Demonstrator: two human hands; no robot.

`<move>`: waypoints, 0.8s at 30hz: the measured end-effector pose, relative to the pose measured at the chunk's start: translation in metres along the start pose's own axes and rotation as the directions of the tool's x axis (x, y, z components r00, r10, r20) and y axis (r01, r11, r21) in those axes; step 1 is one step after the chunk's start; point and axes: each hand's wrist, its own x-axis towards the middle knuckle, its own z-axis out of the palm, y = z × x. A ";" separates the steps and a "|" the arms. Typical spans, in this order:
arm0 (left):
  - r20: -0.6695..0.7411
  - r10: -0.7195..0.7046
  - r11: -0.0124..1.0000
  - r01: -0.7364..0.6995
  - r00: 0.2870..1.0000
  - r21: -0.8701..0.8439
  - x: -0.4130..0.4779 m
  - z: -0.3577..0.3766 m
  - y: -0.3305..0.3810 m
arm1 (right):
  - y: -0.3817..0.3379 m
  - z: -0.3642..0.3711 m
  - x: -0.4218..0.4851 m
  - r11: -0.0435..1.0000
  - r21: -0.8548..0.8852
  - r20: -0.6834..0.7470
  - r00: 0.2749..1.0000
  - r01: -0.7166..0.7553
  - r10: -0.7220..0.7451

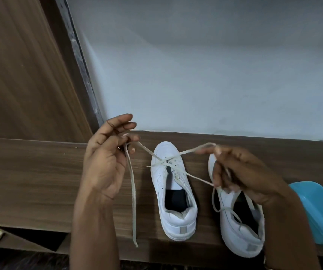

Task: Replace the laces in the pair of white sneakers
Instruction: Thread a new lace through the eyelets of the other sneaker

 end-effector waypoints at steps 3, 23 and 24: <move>-0.018 0.037 0.999 -0.037 0.999 -0.018 0.000 0.003 0.001 | 0.004 -0.010 0.000 0.990 0.101 -0.128 0.988 0.100 -0.087; -0.246 -0.131 0.869 0.231 0.960 0.438 0.015 -0.006 -0.086 | 0.072 0.053 0.071 0.860 -0.505 -0.320 0.941 -0.072 -0.109; -0.261 -0.133 0.787 0.262 0.956 0.558 0.015 -0.011 -0.093 | 0.074 0.054 0.072 0.837 -0.543 -0.324 0.937 -0.069 -0.133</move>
